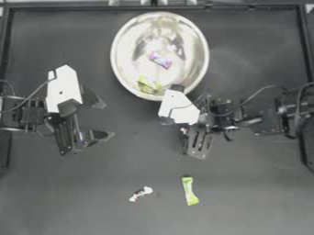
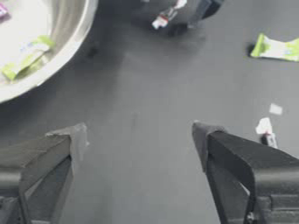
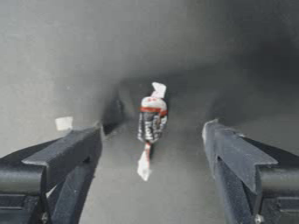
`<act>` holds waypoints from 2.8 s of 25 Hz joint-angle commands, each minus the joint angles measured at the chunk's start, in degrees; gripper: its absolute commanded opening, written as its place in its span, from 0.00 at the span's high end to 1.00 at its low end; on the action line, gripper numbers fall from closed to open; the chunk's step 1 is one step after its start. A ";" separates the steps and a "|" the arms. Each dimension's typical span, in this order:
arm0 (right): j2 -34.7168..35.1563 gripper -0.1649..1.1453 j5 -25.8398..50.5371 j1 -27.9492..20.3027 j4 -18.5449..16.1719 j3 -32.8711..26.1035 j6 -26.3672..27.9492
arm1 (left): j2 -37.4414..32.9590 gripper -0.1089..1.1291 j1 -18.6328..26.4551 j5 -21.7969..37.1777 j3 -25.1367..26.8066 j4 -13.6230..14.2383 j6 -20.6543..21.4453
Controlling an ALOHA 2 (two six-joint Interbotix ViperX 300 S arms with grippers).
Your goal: Put candies in bowl
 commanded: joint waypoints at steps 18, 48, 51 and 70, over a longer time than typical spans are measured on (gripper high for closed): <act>0.35 0.55 0.70 -0.62 -0.70 -1.93 3.16 | -0.79 0.09 -0.09 -0.18 -0.09 -0.70 0.09; -5.27 0.55 -4.48 -18.02 -9.67 -13.89 5.71 | -0.79 0.09 -0.09 -0.26 0.70 -0.88 0.09; -1.93 0.55 -4.48 -19.69 -10.11 -15.38 5.89 | -0.79 0.09 -0.09 -0.26 0.70 -0.88 0.09; -8.96 0.13 -3.25 -17.14 -11.25 -14.50 5.98 | 0.09 0.09 -5.01 -0.09 -1.14 -1.93 0.26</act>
